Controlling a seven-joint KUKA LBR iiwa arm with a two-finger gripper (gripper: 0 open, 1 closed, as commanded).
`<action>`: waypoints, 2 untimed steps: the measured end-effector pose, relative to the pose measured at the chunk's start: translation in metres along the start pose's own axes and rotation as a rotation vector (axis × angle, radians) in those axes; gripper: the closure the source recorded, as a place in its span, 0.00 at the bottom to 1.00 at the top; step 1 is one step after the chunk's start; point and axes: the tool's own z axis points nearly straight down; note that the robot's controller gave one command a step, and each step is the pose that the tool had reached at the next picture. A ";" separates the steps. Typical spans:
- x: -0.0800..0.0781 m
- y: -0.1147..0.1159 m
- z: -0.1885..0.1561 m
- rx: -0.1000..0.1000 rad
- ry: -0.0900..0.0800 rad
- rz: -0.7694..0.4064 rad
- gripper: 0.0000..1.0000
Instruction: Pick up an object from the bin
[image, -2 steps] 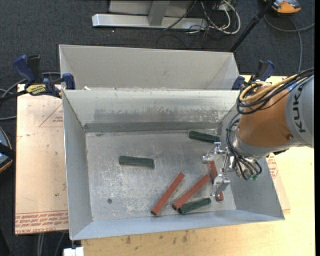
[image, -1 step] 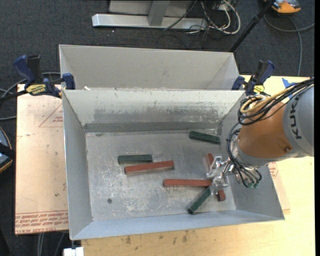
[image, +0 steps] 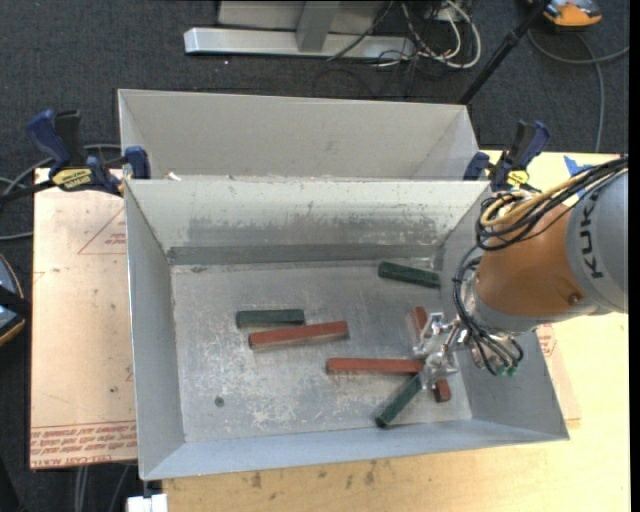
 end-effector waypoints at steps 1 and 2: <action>-0.007 0.015 -0.136 -0.004 0.013 -0.014 1.00; -0.007 0.015 -0.136 -0.005 0.014 -0.014 0.00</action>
Offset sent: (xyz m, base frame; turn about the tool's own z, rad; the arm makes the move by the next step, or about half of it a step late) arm 0.0000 0.0000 0.0000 0.0000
